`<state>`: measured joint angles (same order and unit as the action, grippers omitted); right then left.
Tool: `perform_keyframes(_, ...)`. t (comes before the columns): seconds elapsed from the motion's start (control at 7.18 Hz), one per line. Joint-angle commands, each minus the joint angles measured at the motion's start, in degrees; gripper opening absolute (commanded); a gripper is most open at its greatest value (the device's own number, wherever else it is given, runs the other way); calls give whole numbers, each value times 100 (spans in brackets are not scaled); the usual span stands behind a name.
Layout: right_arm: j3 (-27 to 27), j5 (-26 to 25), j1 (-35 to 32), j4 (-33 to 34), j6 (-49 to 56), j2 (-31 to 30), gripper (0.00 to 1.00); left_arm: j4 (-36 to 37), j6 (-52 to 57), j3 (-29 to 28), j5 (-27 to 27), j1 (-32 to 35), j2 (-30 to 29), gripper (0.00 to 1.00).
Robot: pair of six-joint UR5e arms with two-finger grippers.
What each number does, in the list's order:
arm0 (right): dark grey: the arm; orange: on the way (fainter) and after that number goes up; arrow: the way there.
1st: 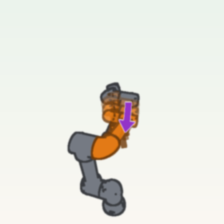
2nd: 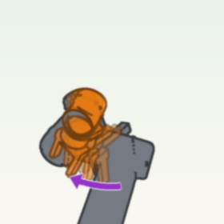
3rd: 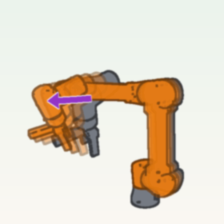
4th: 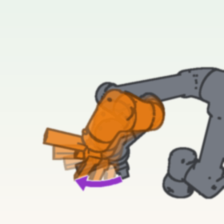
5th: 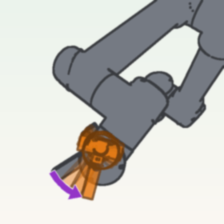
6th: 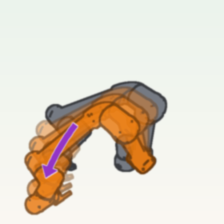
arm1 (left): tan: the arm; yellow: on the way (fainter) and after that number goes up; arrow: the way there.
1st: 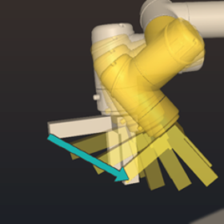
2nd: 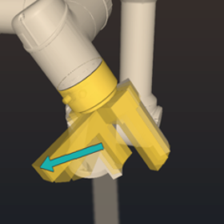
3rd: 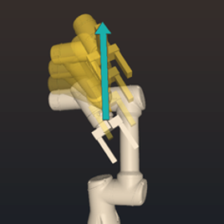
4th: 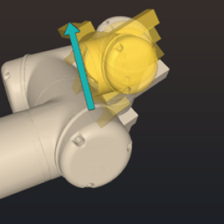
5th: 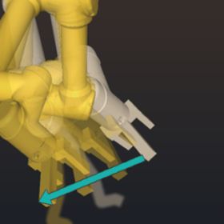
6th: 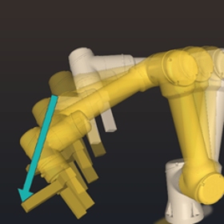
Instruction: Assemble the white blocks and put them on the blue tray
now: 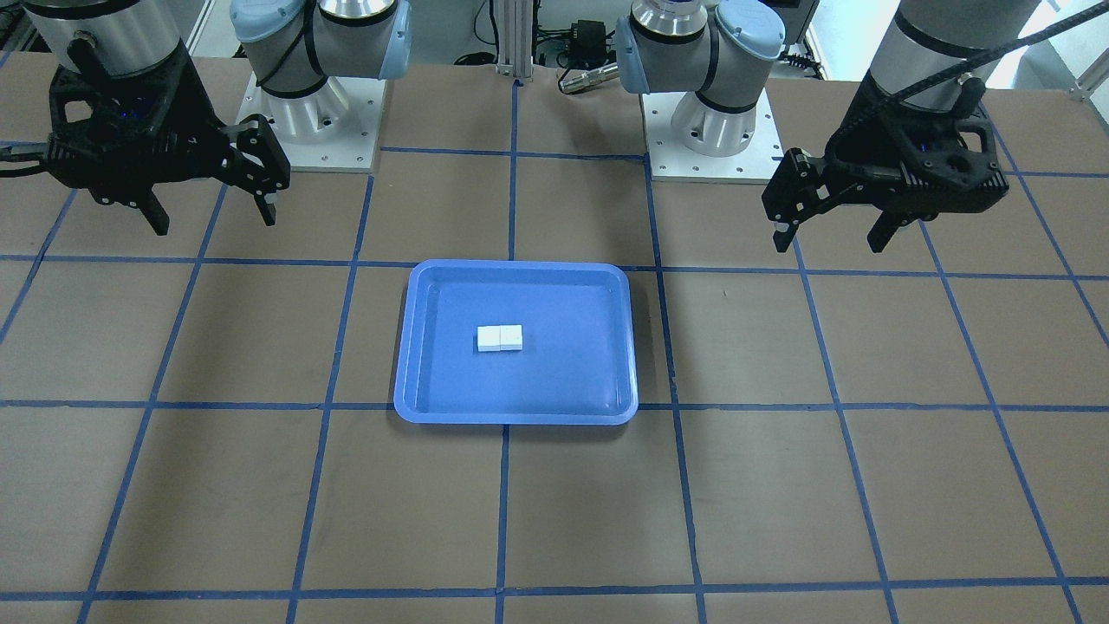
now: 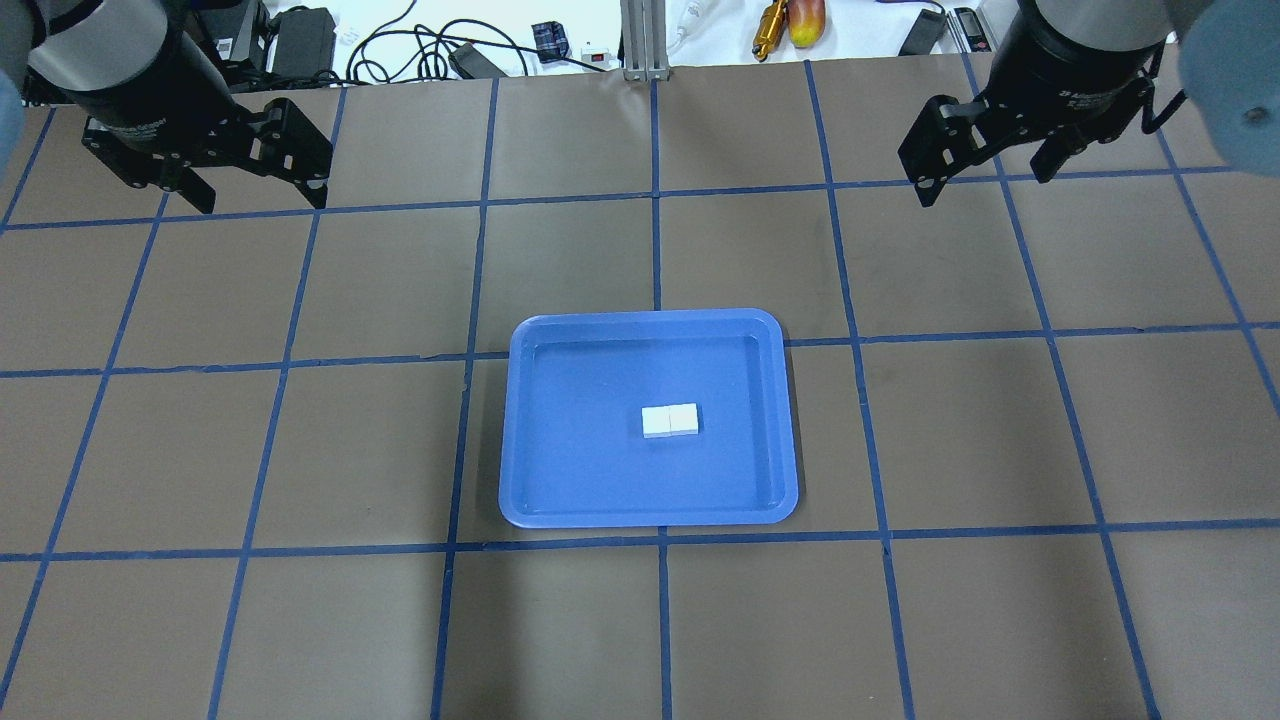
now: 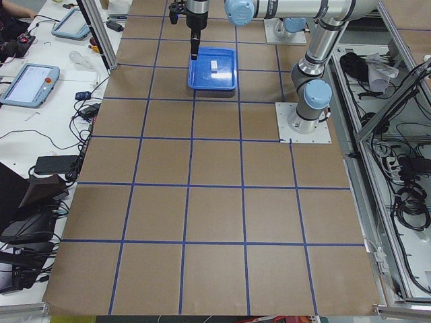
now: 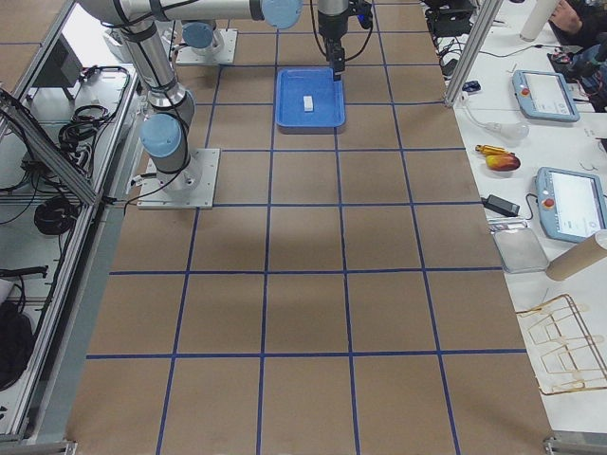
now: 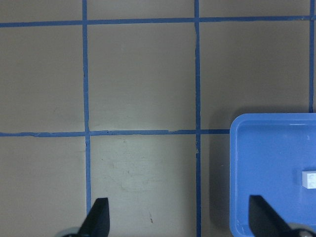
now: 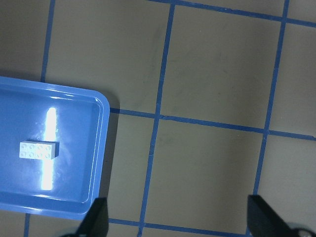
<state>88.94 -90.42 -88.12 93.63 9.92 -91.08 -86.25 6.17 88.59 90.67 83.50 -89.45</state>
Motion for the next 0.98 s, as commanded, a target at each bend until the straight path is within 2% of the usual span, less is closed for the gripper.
perform_keyframes(0.0,0,25,-12,24,-480,11,100,-147,-1,-52,3,-45,-37,100)
perform_keyframes(0.56,18,25,-13,50,-509,11,100,-147,8,-52,-6,-18,-11,100)
perform_keyframes(0.84,9,348,-13,59,-509,11,100,-155,-36,-61,3,34,-46,100)
